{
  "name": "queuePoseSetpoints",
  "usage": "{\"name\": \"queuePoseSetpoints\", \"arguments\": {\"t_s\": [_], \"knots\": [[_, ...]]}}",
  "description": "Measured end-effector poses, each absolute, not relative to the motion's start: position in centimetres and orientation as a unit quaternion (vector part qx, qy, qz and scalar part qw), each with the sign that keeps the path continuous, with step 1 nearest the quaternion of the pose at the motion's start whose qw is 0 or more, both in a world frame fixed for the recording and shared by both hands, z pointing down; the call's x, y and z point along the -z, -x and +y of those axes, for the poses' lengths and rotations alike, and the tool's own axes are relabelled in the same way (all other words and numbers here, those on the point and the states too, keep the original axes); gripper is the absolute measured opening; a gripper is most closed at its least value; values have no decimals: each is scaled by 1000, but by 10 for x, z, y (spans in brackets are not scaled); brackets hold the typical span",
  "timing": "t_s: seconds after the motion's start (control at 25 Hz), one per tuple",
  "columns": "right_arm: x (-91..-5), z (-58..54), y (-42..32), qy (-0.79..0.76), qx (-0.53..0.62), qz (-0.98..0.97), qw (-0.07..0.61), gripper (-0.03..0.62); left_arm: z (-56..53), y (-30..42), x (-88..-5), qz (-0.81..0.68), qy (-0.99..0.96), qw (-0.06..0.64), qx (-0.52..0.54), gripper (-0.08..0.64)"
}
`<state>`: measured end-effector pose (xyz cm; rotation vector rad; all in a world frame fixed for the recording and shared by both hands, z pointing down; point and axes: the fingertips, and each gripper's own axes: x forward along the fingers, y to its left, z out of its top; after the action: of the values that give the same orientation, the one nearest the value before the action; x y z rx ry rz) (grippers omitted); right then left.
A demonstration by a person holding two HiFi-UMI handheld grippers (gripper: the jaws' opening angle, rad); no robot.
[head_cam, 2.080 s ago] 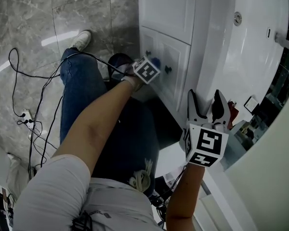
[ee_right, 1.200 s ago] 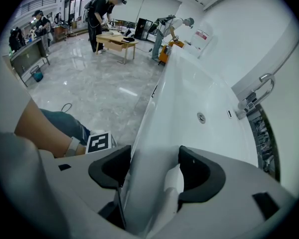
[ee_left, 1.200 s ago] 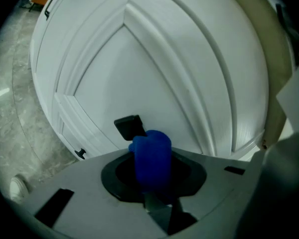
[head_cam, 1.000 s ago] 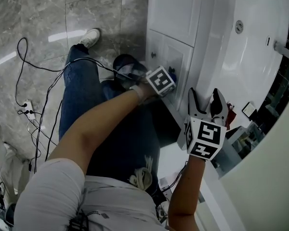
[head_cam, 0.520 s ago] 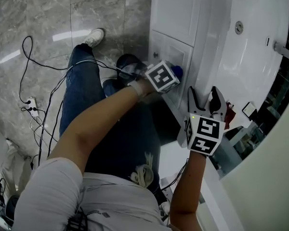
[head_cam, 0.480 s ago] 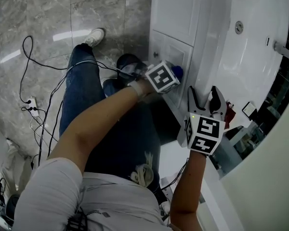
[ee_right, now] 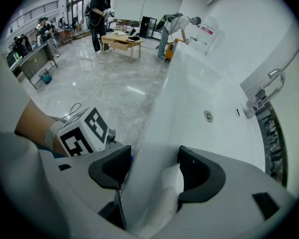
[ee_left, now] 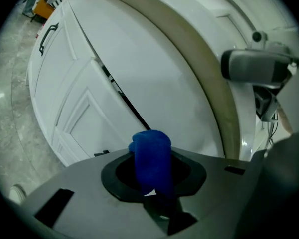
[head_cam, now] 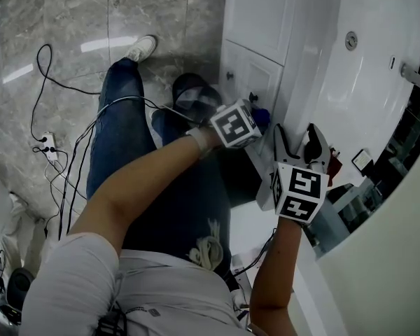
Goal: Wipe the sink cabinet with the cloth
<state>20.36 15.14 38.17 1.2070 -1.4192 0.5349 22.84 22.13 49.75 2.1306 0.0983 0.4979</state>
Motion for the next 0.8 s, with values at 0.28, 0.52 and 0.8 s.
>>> {"name": "queuePoseSetpoints", "arguments": {"t_s": [0.28, 0.52, 0.8], "knots": [[-381, 152, -203, -516, -223, -606, 562, 268, 238, -232, -508, 36, -857, 473, -203, 97], [-381, 150, -203, -521, -218, -608, 558, 268, 236, -233, -508, 34, -857, 481, -184, 100], [-382, 152, -202, -520, -218, -609, 558, 268, 253, -234, -526, 26, -848, 495, -186, 100]]}}
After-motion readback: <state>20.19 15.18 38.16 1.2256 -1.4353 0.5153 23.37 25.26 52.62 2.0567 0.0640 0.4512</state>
